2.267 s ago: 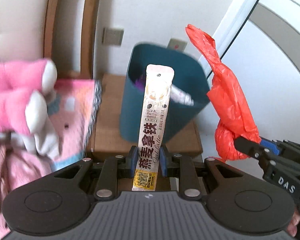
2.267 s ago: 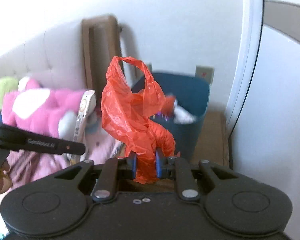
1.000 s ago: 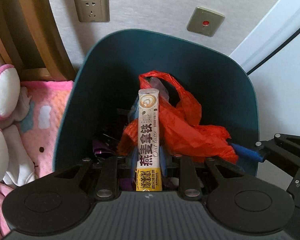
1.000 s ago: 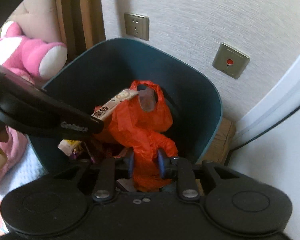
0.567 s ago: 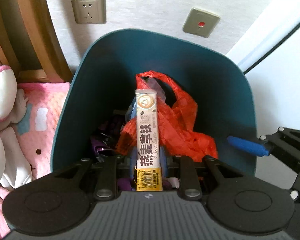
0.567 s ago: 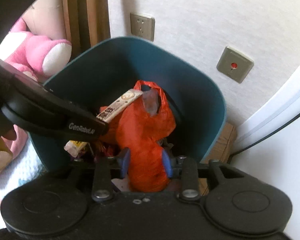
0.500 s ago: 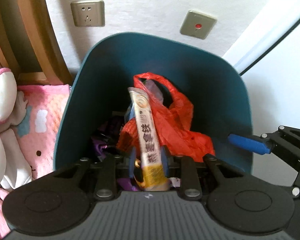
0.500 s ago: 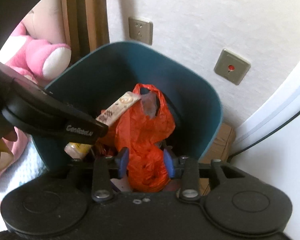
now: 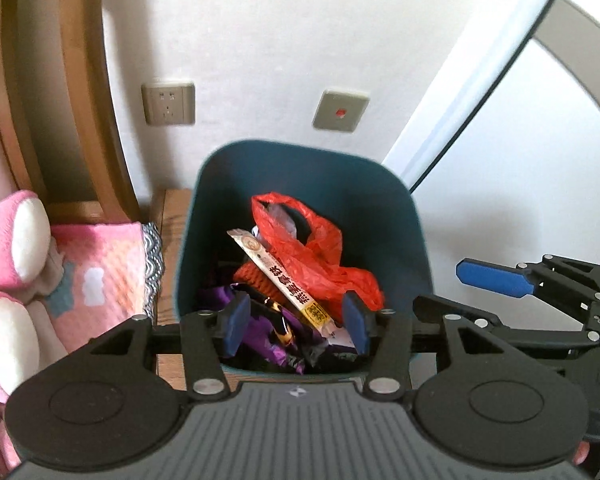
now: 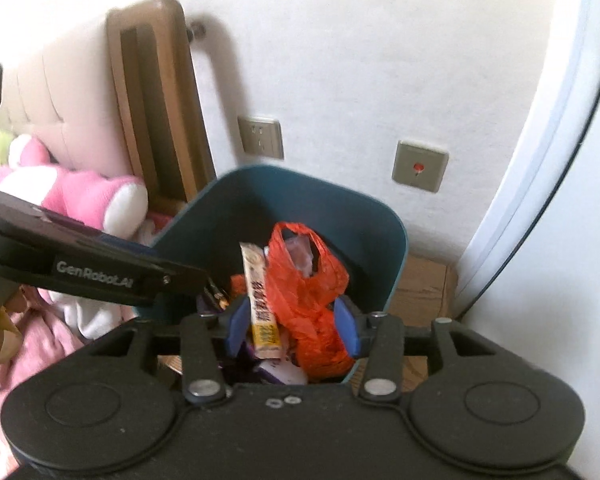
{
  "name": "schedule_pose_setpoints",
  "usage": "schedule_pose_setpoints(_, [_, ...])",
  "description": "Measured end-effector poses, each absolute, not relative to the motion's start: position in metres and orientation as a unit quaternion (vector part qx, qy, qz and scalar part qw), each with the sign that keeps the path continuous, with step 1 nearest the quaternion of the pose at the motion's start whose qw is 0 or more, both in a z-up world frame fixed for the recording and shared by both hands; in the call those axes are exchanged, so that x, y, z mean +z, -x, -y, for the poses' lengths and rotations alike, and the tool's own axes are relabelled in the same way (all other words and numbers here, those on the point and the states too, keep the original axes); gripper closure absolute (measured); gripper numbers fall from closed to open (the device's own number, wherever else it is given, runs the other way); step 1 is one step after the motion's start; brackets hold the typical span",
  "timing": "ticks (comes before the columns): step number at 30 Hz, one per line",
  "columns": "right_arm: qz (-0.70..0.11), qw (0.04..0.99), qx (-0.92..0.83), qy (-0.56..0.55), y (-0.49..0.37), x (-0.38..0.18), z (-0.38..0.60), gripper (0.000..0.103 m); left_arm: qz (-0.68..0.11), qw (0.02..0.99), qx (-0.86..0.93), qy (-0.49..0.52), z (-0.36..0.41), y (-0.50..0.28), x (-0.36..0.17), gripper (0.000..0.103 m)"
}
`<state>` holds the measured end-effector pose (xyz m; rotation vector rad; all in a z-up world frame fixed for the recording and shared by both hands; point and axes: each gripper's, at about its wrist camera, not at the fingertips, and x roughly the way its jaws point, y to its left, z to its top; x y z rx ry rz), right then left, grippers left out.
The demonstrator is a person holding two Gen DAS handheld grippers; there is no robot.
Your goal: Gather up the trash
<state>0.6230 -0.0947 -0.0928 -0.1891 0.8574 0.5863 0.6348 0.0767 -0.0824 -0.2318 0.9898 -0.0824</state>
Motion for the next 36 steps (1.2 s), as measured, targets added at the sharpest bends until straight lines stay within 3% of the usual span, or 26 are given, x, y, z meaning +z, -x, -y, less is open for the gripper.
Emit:
schedule_pose_setpoints(7, [-0.376,0.882,0.277,0.053,-0.581,-0.068,0.094,0.054,-0.43,0.896,-0.051,0.095,-0.091,-0.589,-0.048,0.053])
schedule_pose_setpoints(10, [-0.363,0.888,0.278,0.038,-0.563,-0.062,0.093,0.054,-0.409,0.906,-0.055,0.091,-0.095,-0.569,-0.035,0.045])
schedule_pose_setpoints(14, [-0.337,0.899,0.278,0.025,-0.537,-0.051,0.093,0.051,-0.382,0.919,-0.062,0.079,-0.1,-0.543,-0.019,0.043])
schedule_pose_setpoints(24, [-0.289,0.916,0.277,0.002,-0.492,-0.029,0.097,0.033,-0.333,0.94,-0.049,0.057,-0.106,-0.492,-0.002,0.027])
schedule_pose_setpoints(36, [-0.254,0.933,0.253,-0.041,-0.449,-0.023,0.098,0.005,-0.311,0.947,-0.018,0.082,-0.116,-0.455,0.006,0.023])
